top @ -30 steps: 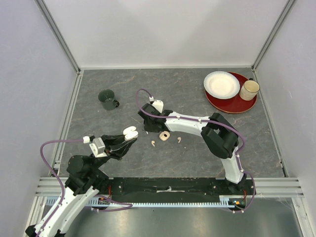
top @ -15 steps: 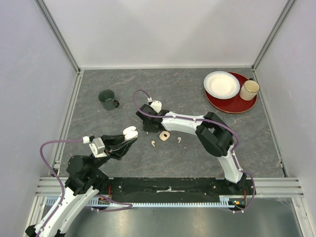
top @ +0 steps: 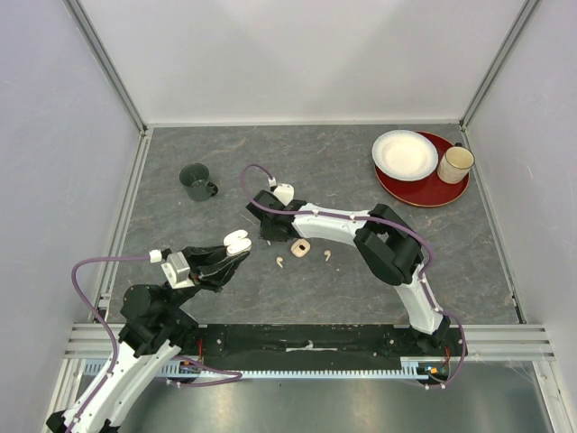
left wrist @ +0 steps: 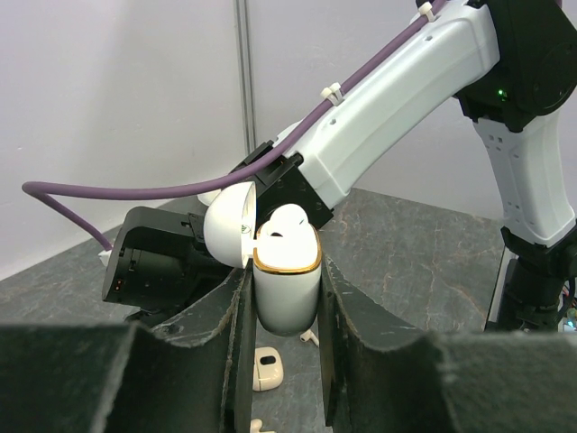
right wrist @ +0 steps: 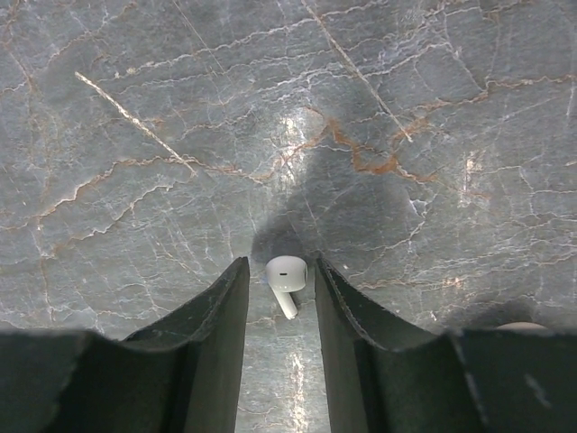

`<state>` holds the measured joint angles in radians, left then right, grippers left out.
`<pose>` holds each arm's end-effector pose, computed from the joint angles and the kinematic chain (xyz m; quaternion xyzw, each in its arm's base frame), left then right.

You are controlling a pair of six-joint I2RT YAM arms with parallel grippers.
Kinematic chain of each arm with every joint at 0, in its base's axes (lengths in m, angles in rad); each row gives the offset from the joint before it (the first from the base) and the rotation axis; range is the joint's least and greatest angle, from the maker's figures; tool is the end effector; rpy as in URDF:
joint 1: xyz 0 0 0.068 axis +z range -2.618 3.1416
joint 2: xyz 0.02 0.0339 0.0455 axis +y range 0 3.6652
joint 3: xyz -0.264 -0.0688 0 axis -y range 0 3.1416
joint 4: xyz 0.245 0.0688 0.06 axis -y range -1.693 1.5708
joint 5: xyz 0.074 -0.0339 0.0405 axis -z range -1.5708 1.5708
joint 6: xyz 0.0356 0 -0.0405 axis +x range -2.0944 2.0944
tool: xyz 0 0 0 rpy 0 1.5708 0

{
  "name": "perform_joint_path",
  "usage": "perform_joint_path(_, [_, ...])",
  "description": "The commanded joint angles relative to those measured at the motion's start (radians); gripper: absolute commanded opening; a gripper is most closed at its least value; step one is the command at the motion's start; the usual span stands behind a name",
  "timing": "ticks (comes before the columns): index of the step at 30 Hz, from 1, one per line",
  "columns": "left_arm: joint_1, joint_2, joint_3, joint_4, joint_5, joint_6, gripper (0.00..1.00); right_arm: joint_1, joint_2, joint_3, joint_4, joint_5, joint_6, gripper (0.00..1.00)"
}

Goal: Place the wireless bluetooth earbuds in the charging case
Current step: Pick up the earbud from the center of the board.

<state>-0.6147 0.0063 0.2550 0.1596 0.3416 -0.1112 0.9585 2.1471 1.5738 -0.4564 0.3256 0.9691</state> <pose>0.0564 -0.0544 0.2763 0.2724 0.4886 -0.3797 0.7368 0.2724 0.3680 0.1600 0.0484 0.9506 0.1275 0.2787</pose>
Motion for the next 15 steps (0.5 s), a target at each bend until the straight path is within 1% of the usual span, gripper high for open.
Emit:
perform_joint_path(1, [-0.002,-0.077,0.000,0.046,0.005,-0.022,0.02,0.006,0.023,0.037,-0.028,0.032,0.002,0.41])
perform_joint_path(8, [-0.002,-0.077,-0.003,0.049,0.002,-0.027,0.02,0.008,0.040,0.045,-0.034,0.023,-0.006,0.39])
perform_joint_path(15, [-0.002,-0.077,-0.007,0.047,0.002,-0.028,0.02,0.011,0.046,0.063,-0.050,0.032,-0.017,0.33])
